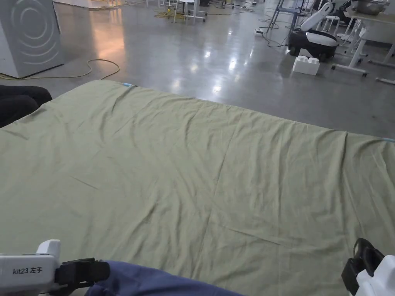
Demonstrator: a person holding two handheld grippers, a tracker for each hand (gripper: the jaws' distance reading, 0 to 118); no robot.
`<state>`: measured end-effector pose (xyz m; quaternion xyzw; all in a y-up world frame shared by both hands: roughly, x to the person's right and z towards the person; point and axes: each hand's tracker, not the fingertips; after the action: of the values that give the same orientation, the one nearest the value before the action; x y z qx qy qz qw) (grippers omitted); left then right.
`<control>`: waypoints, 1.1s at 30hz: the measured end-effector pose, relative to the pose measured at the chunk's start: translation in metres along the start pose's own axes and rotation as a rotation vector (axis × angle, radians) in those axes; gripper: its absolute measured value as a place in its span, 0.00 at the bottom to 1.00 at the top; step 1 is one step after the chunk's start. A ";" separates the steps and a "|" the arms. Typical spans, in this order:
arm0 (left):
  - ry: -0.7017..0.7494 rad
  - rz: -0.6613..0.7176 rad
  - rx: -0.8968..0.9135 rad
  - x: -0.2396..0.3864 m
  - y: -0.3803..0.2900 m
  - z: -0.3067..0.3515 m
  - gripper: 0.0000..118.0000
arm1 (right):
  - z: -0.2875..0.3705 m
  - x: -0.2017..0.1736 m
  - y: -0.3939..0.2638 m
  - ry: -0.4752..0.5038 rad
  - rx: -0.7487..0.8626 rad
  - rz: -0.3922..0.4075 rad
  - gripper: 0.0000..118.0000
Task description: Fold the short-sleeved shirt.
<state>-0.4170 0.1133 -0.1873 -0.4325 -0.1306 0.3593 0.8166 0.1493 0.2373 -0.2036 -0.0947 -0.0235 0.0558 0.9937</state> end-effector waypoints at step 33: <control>-0.130 0.058 -0.094 0.032 0.015 0.007 0.10 | -0.001 -0.002 -0.002 0.017 -0.039 0.001 0.01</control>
<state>-0.4050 0.1453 -0.1987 -0.4500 -0.1875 0.4033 0.7744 0.1473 0.2352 -0.2048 -0.1147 -0.0162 0.0551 0.9917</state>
